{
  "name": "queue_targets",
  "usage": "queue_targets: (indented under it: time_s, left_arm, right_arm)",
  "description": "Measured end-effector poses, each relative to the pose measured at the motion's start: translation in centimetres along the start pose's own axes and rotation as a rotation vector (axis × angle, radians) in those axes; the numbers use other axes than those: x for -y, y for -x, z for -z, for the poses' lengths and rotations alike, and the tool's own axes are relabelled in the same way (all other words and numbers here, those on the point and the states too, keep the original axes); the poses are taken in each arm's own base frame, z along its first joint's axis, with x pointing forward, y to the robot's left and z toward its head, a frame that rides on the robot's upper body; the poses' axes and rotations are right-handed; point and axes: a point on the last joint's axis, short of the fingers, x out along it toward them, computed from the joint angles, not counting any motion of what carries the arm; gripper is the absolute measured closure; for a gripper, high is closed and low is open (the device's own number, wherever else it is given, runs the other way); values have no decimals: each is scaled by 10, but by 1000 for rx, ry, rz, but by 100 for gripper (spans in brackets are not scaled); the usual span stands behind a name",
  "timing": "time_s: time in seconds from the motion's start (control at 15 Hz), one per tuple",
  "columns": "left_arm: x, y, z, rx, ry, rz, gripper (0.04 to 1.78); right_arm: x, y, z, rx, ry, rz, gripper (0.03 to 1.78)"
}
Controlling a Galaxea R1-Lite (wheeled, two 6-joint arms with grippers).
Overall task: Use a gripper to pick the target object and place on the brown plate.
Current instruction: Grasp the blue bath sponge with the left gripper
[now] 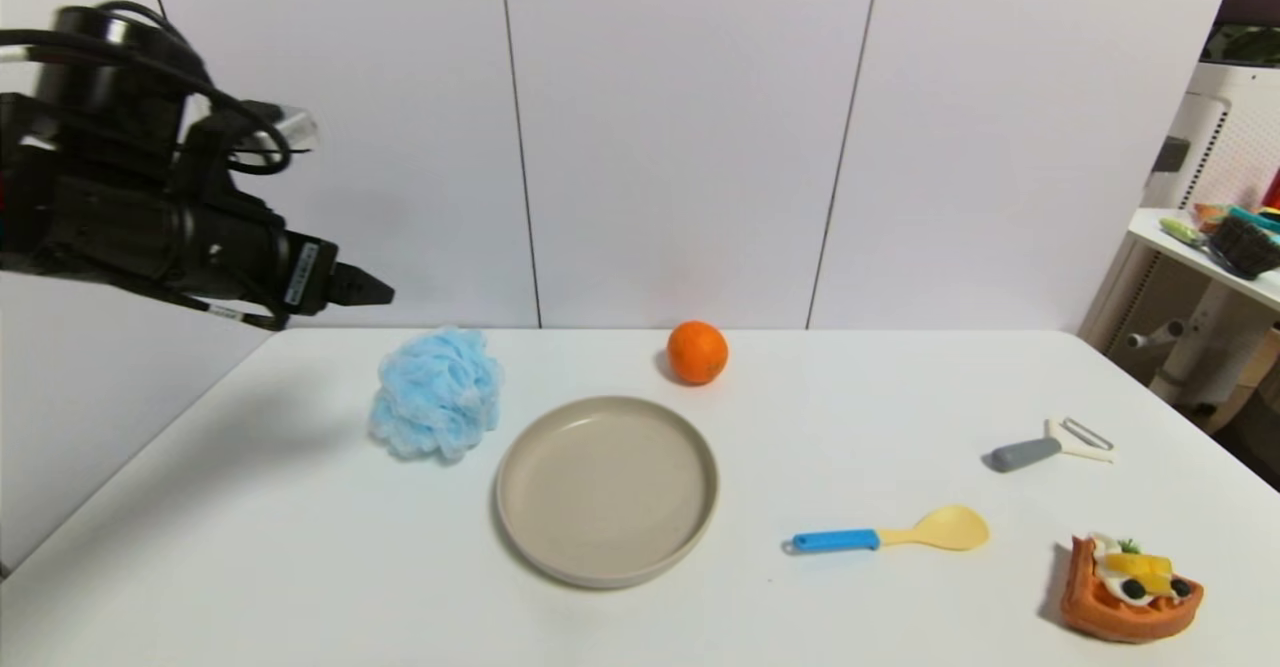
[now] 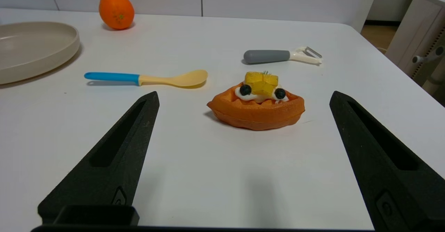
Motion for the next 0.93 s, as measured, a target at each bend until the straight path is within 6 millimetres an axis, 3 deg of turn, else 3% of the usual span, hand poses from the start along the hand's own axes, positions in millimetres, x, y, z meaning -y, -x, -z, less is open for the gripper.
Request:
queue_targets:
  time_s: [0.2,0.4,0.93]
  left_arm:
    - [11,-57,-8,-151,-48,76,13]
    - [17,-99,2,-278,-119,123,13]
    - [19,-167,26,-419,-129,146,13]
  right_arm:
    - [0,0,0,0,0,0,12]
    - [0,0,0,0,0,0,12]
    - [0,0,0,0,0,0,12]
